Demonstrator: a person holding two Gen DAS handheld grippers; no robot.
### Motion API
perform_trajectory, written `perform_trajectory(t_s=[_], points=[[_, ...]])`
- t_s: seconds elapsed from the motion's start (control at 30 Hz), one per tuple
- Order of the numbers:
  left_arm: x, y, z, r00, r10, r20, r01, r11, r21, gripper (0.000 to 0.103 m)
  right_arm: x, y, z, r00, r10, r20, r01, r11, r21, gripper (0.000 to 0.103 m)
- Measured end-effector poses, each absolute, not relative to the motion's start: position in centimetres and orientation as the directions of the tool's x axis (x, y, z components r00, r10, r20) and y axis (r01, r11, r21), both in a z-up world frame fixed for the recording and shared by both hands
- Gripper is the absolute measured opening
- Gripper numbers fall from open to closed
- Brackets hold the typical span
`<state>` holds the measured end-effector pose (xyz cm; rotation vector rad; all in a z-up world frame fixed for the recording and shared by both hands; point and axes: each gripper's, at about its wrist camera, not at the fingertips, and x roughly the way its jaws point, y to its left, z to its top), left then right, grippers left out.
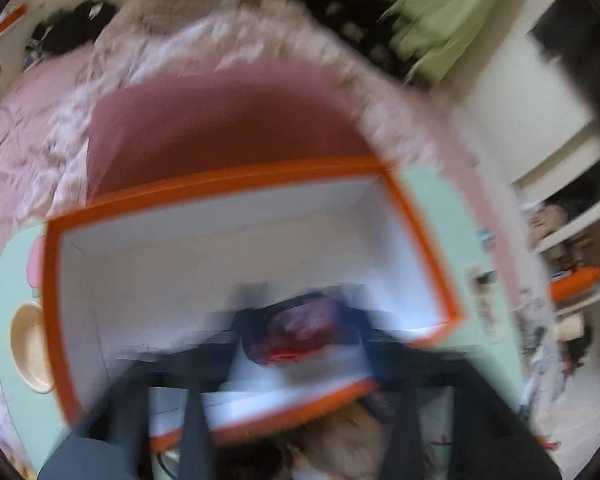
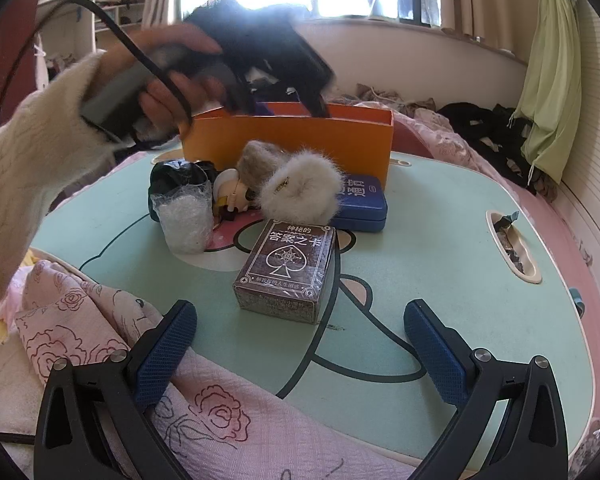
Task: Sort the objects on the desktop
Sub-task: 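Reach the left gripper into the box and grasp the dark pouch with red emblem, then lift the dark pouch out with the left gripper and set it on the table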
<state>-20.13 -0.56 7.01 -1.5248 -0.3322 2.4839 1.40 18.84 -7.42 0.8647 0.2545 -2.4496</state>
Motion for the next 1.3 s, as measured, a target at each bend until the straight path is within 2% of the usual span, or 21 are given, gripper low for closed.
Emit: perform_trajectory(t_s=[0.1,0.23,0.3,0.33,0.37,0.4,0.43,0.67,0.83,0.87,1.1,1.3], points=[[-16.4,-0.5,10.7,-0.516,0.325,-0.793,-0.133,-0.944,-0.301,0.01,1.3,18.4,-7.2,-0.659,-0.415,-0.628,0.535,-0.845,-0.003,0.103],[-12.6,-0.6,12.8,-0.548,0.367,-0.752,-0.209,-0.93,-0.302,0.01,1.2,18.4,-7.3,-0.659,-0.415,-0.627,0.536,-0.844,-0.003,0.103],[-12.6,-0.6,12.5,-0.539,0.34,-0.771,-0.206,-0.94,-0.272,0.016,1.2,18.4,-7.3,-0.659,-0.415,-0.627,0.536,-0.844,-0.003,0.103],[-13.2,-0.4,12.1,-0.526,0.289,-0.8,-0.181,-0.957,-0.227,0.033,1.2,18.4,-7.3,-0.659,-0.415,-0.627,0.535,-0.845,-0.003,0.103],[-14.4,-0.3,11.4,-0.515,0.248,-0.821,-0.159,-0.968,-0.193,0.058,1.2,18.5,-7.3,-0.659,-0.415,-0.627,0.536,-0.844,-0.003,0.103],[-15.4,-0.1,10.9,-0.506,0.216,-0.835,-0.136,-0.976,-0.17,0.068,1.2,18.5,-7.3,-0.659,-0.416,-0.627,0.536,-0.844,-0.003,0.103],[-16.3,0.0,10.4,-0.503,0.206,-0.84,-0.12,-0.978,-0.168,0.073,1.2,18.5,-7.3,-0.659,-0.416,-0.627,0.536,-0.844,-0.003,0.103],[-23.2,2.5,4.1,-0.301,0.156,-0.941,-0.062,-0.988,-0.144,0.073,1.1,18.2,-7.2,-0.659,-0.417,-0.626,0.536,-0.844,-0.002,0.103],[-24.8,2.8,1.4,-0.226,0.194,-0.955,-0.042,-0.981,-0.189,0.073,1.1,18.1,-7.1,-0.659,-0.416,-0.626,0.534,-0.845,-0.001,0.103],[-24.8,2.6,1.6,-0.252,0.214,-0.944,-0.041,-0.977,-0.21,0.065,1.1,18.1,-7.1,-0.66,-0.417,-0.625,0.534,-0.845,-0.001,0.103],[-23.5,0.4,3.9,-0.34,0.263,-0.903,-0.039,-0.963,-0.265,0.064,0.8,17.6,-7.1,-0.662,-0.417,-0.623,0.534,-0.845,-0.002,0.103],[-16.4,0.2,11.5,-0.5,0.357,-0.789,-0.175,-0.934,-0.312,0.064,0.9,17.8,-7.2,-0.663,-0.417,-0.622,0.534,-0.846,-0.002,0.103]])
